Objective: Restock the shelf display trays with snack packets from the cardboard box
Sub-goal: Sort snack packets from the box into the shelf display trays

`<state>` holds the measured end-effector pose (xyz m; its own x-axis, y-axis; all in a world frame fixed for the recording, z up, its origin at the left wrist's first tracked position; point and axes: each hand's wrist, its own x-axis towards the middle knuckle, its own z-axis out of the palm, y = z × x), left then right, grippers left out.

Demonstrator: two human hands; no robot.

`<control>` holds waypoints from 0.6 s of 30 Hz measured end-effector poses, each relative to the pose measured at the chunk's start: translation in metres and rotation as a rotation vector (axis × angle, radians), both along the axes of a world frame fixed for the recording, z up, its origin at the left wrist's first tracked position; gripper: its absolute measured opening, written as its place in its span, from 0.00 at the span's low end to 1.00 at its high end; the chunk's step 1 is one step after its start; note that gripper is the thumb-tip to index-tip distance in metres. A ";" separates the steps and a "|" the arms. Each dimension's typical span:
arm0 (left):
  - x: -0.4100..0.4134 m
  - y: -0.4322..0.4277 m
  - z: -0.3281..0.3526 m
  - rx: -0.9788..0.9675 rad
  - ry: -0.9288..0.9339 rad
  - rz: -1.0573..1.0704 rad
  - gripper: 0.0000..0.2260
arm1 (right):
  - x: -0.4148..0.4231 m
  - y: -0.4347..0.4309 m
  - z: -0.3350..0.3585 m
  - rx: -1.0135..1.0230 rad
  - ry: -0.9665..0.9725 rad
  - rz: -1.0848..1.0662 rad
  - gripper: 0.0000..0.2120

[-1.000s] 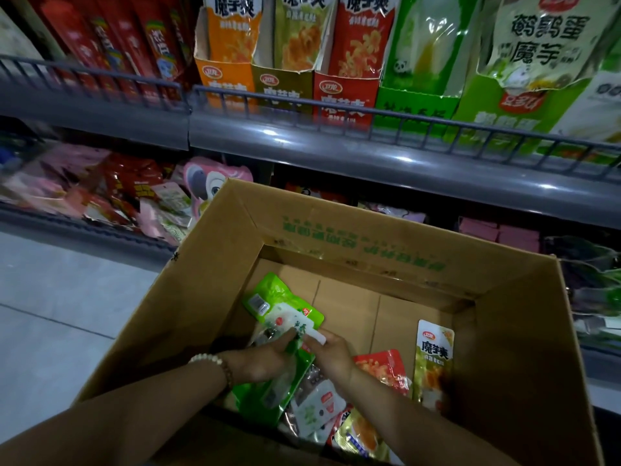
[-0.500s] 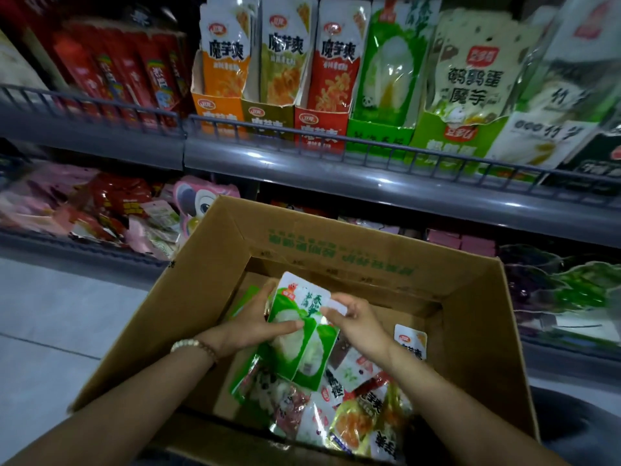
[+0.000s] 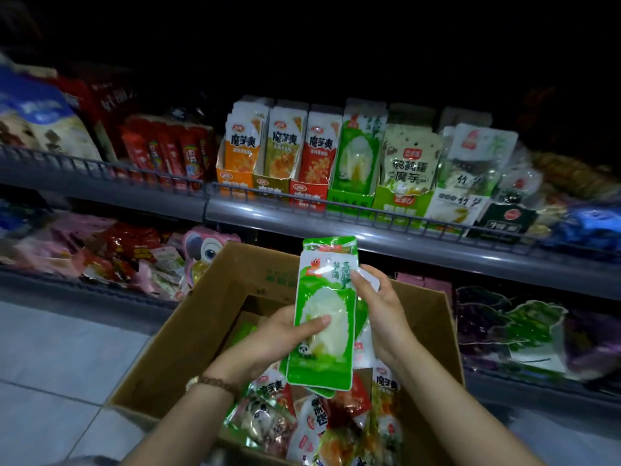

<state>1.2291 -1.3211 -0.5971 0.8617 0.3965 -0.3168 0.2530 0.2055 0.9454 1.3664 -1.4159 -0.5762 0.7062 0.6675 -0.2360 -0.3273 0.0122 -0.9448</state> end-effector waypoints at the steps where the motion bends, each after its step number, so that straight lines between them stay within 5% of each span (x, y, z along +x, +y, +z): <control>1: 0.000 -0.005 0.005 0.018 -0.037 0.056 0.20 | -0.003 -0.004 0.003 -0.010 -0.021 -0.012 0.24; 3: 0.000 -0.015 0.014 0.020 -0.106 0.182 0.20 | -0.012 -0.010 0.009 -0.043 -0.089 0.005 0.27; 7: 0.001 -0.030 0.026 -0.111 -0.172 0.366 0.18 | -0.028 -0.015 0.017 0.050 -0.083 0.020 0.15; 12: -0.006 -0.042 0.031 -0.224 -0.198 0.348 0.17 | -0.034 -0.016 0.022 0.092 -0.047 -0.007 0.06; 18: -0.013 -0.045 0.032 -0.115 -0.246 0.344 0.17 | -0.039 -0.022 0.021 0.082 -0.035 -0.011 0.08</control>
<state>1.2159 -1.3657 -0.5651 0.7410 0.6477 -0.1772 -0.0788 0.3460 0.9349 1.3274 -1.4382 -0.5553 0.7206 0.6756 -0.1560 -0.2934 0.0934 -0.9514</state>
